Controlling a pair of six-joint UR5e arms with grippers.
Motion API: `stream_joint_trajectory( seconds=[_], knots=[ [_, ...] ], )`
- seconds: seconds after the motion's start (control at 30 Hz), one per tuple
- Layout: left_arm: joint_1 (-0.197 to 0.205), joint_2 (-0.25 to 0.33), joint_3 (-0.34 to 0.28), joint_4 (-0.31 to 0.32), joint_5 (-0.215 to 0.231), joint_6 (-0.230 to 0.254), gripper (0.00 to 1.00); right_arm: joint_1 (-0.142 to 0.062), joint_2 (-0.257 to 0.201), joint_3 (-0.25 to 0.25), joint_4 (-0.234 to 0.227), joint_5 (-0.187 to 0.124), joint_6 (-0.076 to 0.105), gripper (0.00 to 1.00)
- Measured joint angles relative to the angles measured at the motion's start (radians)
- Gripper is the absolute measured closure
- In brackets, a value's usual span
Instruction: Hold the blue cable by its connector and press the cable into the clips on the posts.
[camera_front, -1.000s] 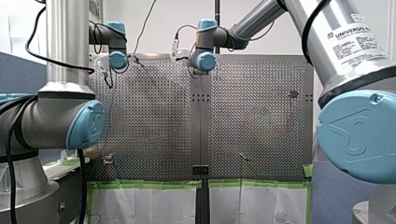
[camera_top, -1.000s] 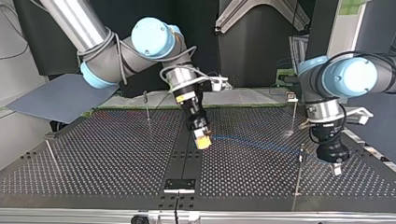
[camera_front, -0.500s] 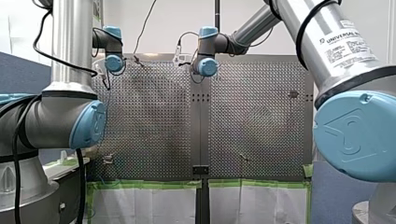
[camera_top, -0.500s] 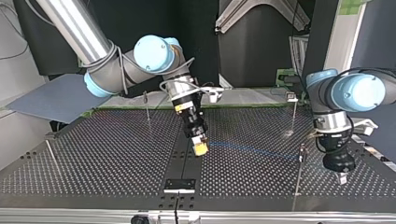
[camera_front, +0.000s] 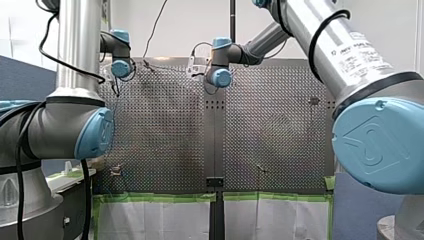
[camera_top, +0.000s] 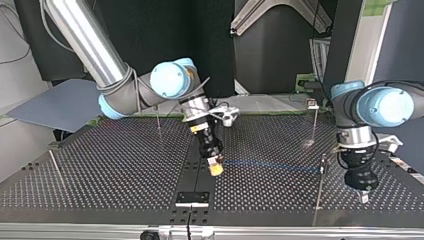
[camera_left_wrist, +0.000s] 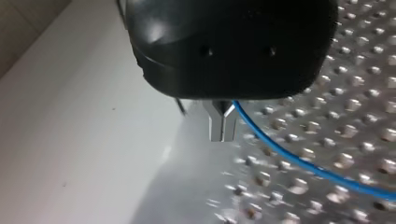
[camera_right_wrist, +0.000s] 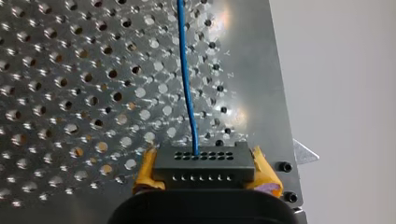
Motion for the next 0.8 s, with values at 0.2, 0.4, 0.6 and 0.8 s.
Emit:
stream_joint_trajectory(
  seconds=[0.2, 0.4, 0.6, 0.8],
  knots=[
    [0.005, -0.019, 0.005, 0.004, 0.012, -0.009, 1.0, -0.02, 0.006, -0.046, 0.02, -0.01, 0.003, 1.0],
    [0.005, -0.02, 0.007, 0.005, 0.017, -0.015, 1.0, -0.027, 0.007, -0.057, 0.032, -0.019, 0.003, 1.0],
    [-0.001, -0.02, 0.006, 0.005, 0.017, 0.013, 0.71, -0.028, 0.008, -0.058, 0.043, -0.023, 0.002, 1.0],
    [0.002, -0.02, 0.005, 0.005, 0.02, 0.034, 0.0, -0.028, 0.008, -0.058, 0.053, -0.027, 0.001, 1.0]
  ],
)
